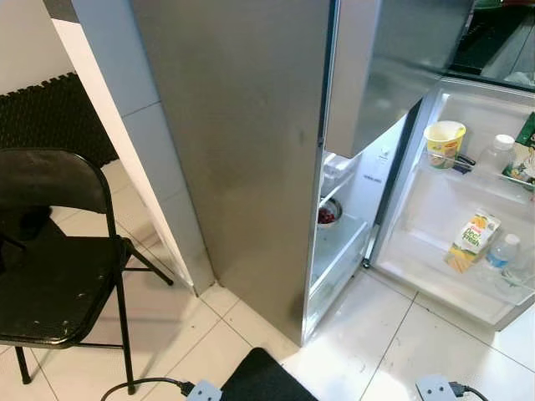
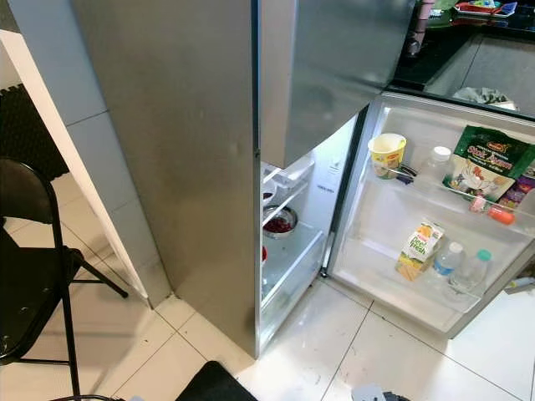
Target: Restocking fridge
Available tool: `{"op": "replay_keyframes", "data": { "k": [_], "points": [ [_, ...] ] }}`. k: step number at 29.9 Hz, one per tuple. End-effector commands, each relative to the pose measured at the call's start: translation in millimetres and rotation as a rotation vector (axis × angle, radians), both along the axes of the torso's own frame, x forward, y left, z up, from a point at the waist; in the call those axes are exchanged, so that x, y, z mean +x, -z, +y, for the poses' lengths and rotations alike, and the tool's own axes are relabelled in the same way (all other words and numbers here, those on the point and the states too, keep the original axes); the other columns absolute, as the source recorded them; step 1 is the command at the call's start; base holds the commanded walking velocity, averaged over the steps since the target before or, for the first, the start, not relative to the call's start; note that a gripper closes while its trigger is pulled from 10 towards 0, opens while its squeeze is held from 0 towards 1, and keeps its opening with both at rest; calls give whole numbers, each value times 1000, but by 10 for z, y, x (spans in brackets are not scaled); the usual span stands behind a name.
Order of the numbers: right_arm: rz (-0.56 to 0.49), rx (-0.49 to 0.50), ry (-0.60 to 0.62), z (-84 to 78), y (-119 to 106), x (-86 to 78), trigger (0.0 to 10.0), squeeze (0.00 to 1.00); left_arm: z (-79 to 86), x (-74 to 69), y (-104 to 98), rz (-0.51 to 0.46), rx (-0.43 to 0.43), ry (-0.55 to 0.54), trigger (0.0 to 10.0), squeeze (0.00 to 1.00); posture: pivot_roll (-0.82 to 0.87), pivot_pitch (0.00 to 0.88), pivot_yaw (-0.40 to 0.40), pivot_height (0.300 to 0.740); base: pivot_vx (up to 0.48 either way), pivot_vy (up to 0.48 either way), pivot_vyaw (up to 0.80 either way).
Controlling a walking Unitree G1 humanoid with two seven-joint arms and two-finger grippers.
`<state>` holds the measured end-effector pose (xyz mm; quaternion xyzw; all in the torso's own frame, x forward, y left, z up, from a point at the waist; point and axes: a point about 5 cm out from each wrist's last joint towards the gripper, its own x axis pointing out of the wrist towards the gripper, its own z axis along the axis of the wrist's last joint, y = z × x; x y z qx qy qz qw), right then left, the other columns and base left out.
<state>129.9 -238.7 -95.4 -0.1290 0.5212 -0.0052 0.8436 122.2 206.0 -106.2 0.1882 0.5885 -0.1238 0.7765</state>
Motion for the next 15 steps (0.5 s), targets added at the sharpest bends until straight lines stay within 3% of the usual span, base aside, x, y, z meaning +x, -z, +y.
{"op": "replay_keyframes", "data": {
  "k": [1,15],
  "points": [
    [-5,4,-8,17,-7,34,10000,0,-60,-16,14,7,-18,13,10000,0,3,0,5,740,0,0,0],
    [4,16,-22,58,5,29,10000,0,-64,-14,14,10,-27,0,10000,0,-9,0,13,740,0,-336,0]
  ]
}}
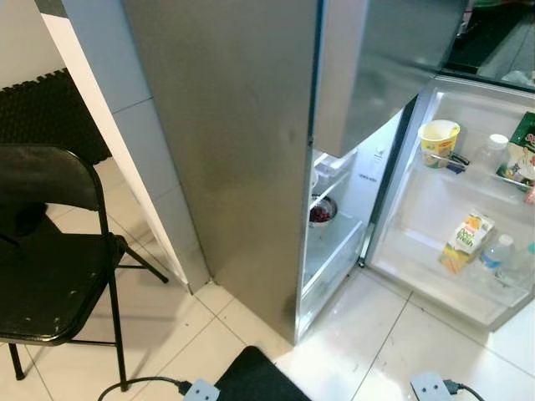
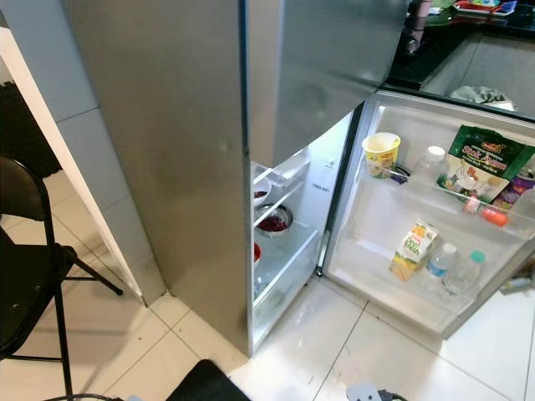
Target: Restocking fridge
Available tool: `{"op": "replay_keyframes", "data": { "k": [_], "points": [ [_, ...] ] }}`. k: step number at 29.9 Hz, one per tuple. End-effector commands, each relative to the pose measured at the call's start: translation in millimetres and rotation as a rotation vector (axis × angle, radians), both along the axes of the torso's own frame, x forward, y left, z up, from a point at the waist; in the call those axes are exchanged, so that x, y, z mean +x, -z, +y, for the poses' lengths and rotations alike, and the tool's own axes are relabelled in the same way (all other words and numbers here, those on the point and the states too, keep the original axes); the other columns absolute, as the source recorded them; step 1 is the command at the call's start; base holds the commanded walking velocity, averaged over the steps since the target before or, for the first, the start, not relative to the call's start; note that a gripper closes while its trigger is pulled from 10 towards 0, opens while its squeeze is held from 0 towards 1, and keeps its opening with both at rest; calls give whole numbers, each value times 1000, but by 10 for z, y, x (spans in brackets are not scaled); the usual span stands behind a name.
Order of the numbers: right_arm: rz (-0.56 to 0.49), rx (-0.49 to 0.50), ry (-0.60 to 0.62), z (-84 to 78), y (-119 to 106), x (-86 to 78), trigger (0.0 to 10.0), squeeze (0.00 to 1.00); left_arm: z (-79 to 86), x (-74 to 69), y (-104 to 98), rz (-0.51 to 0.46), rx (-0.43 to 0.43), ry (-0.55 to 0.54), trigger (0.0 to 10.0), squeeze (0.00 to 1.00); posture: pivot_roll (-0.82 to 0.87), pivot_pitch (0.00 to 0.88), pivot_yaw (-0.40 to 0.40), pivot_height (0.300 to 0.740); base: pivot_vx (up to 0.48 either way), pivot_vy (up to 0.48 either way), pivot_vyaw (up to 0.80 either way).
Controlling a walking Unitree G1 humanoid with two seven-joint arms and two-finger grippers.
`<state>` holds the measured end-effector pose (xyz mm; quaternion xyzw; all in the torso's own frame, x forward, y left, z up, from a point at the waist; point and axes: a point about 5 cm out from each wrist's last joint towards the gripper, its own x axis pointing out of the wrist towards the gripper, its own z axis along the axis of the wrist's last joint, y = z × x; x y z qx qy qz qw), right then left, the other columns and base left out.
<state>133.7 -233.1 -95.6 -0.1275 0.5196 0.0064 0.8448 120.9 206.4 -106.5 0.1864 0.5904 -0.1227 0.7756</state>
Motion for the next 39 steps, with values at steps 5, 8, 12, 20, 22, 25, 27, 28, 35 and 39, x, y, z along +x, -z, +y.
{"op": "replay_keyframes", "data": {
  "k": [5,8,12,20,22,25,27,28,35,39],
  "points": [
    [8,3,-7,11,7,-14,10000,0,-62,3,8,4,-27,2,10000,0,-14,0,13,740,0,-377,0],
    [9,2,-7,9,7,-14,10000,0,-60,3,7,3,-27,1,10000,0,-16,0,13,740,0,-384,0],
    [10,2,-8,2,6,-16,10000,0,-56,2,7,4,-28,2,10000,0,-18,0,12,740,0,-382,0],
    [20,0,-17,-7,12,-40,10000,0,-54,-5,9,7,-27,10,10000,0,-19,0,11,740,0,-386,0],
    [23,0,-19,-8,14,-48,10000,0,-53,-7,9,8,-27,14,10000,0,-19,0,11,740,0,-394,0],
    [26,0,-20,-7,18,-58,10000,0,-52,-11,10,9,-25,17,10000,0,-19,0,12,740,0,-398,0],
    [27,0,-20,-7,19,-61,10000,0,-52,-12,10,9,-25,18,10000,0,-20,0,13,740,0,-394,0],
    [27,0,-20,-7,20,-63,10000,0,-51,-13,11,10,-24,19,10000,0,-19,0,14,740,0,-398,0],
    [29,0,-19,-7,20,-66,10000,0,-45,-13,10,3,-17,6,10000,0,-20,0,14,740,0,-325,0],
    [30,0,-19,-7,21,-67,10000,0,-37,-11,9,-5,-11,-12,10000,0,-22,0,12,740,0,0,0]
  ]
}}
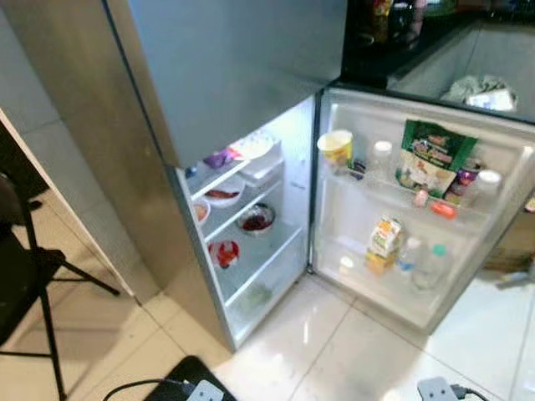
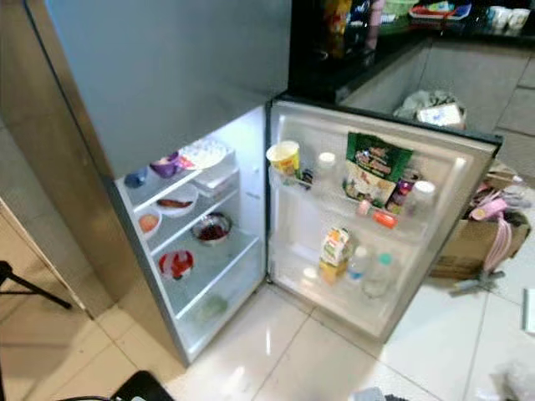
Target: Restocking fridge
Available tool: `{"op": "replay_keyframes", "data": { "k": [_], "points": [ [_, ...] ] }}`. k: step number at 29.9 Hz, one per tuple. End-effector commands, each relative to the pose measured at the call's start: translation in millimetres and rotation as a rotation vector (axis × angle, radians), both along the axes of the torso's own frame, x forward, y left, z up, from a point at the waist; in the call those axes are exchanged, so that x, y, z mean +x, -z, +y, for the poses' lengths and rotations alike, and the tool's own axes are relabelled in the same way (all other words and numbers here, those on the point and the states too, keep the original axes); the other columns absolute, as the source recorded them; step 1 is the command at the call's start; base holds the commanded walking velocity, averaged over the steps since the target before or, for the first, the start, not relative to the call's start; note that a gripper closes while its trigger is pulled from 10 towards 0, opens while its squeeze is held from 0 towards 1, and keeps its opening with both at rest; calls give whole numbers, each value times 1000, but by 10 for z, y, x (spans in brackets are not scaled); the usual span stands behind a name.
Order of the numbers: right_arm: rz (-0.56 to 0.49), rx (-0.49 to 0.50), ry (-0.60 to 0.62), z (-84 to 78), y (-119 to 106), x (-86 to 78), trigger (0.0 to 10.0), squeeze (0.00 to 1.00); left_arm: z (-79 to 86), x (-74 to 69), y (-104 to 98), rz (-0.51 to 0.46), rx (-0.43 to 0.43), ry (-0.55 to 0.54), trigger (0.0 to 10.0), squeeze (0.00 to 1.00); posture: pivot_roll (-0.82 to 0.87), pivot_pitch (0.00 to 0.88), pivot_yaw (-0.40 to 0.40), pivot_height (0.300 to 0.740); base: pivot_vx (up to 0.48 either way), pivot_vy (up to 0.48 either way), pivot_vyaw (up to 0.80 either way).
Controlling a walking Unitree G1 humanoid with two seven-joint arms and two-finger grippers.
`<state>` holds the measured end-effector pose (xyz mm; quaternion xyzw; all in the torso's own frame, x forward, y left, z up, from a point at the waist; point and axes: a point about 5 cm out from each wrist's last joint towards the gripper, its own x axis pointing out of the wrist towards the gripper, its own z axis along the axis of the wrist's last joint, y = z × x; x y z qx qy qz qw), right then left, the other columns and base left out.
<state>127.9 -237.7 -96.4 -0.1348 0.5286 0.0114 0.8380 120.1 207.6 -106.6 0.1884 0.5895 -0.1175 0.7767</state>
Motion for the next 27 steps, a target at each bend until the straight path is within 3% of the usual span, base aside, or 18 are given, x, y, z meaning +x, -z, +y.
{"op": "replay_keyframes", "data": {
  "k": [1,12,27],
  "points": [
    [6,9,-5,40,13,-9,10000,0,-49,-4,9,0,-19,-7,10000,0,-22,0,12,740,0,0,0],
    [16,7,8,22,12,-14,10000,0,-48,6,6,-1,-20,0,10000,0,-25,0,12,740,0,0,0],
    [25,16,10,33,16,-10,10000,0,-57,15,5,-3,-18,1,10000,0,-24,0,16,740,0,0,-788]
  ]
}}
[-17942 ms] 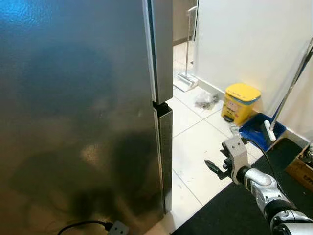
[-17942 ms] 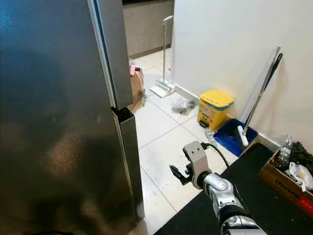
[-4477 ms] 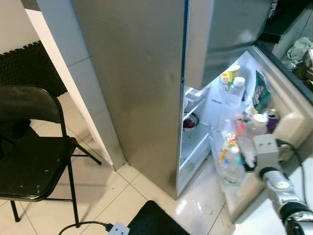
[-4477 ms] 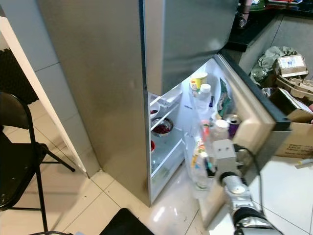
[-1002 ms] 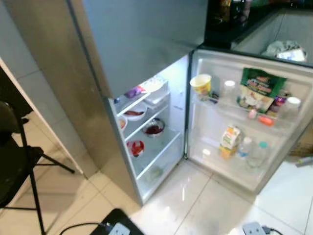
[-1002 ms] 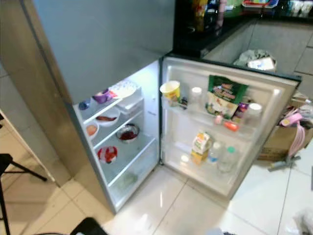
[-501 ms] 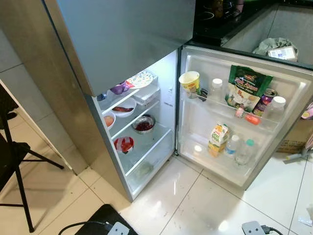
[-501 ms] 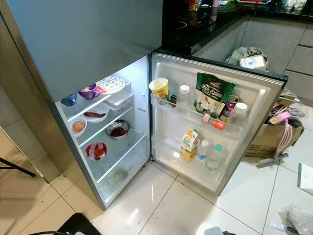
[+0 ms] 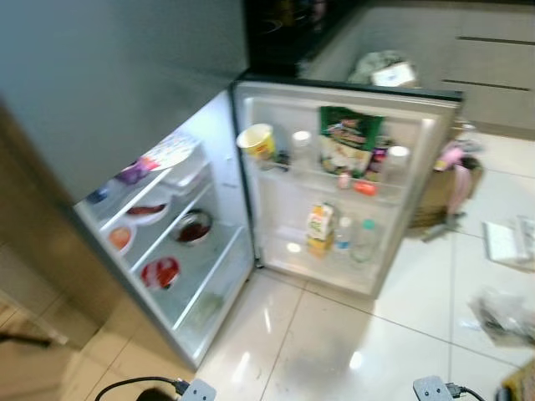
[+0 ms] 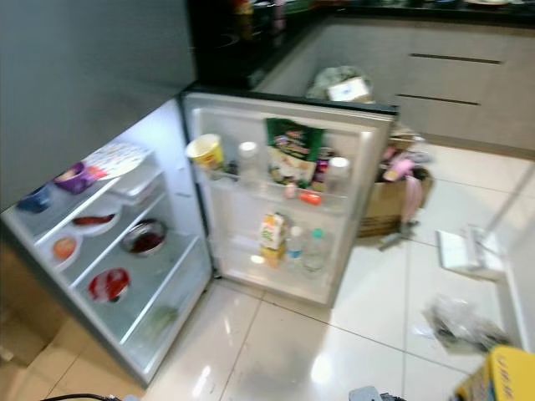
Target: Restocking fridge
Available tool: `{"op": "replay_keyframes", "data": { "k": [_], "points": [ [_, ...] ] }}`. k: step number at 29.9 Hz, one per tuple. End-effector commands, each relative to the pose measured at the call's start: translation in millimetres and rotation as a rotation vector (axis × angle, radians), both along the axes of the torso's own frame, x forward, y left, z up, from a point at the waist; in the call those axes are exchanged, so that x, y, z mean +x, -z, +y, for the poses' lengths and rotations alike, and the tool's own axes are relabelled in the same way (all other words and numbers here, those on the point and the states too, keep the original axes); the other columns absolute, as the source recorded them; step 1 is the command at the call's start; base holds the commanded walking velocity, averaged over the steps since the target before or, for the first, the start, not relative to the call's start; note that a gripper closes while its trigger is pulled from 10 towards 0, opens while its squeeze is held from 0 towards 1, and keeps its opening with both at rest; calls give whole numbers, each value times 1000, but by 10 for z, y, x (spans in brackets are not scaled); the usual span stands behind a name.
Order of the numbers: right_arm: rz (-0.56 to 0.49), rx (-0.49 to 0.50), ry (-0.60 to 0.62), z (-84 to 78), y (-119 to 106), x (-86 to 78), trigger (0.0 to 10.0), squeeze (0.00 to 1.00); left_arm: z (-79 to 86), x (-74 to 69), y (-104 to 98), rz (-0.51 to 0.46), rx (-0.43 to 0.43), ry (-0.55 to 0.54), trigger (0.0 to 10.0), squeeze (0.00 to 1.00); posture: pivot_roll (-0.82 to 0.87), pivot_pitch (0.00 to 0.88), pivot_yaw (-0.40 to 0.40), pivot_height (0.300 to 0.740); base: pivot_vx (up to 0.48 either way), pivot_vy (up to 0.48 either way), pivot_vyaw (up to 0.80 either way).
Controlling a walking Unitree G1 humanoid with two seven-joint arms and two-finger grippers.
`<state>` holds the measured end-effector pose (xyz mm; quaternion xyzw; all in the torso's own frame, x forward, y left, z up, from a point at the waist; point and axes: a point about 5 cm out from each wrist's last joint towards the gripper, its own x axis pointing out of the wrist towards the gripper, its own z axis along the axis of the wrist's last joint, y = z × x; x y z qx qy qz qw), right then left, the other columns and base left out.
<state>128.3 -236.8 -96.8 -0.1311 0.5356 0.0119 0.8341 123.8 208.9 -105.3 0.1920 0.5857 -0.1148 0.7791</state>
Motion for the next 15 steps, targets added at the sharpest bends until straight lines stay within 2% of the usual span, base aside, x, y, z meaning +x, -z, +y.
{"op": "replay_keyframes", "data": {
  "k": [1,15],
  "points": [
    [9,11,5,24,12,-14,10000,0,-70,-22,18,7,-25,0,10000,0,-24,0,16,740,0,0,-788],
    [13,15,3,45,14,-4,10000,0,-72,-17,16,9,-28,1,10000,0,-26,0,15,740,0,0,-788]
  ]
}}
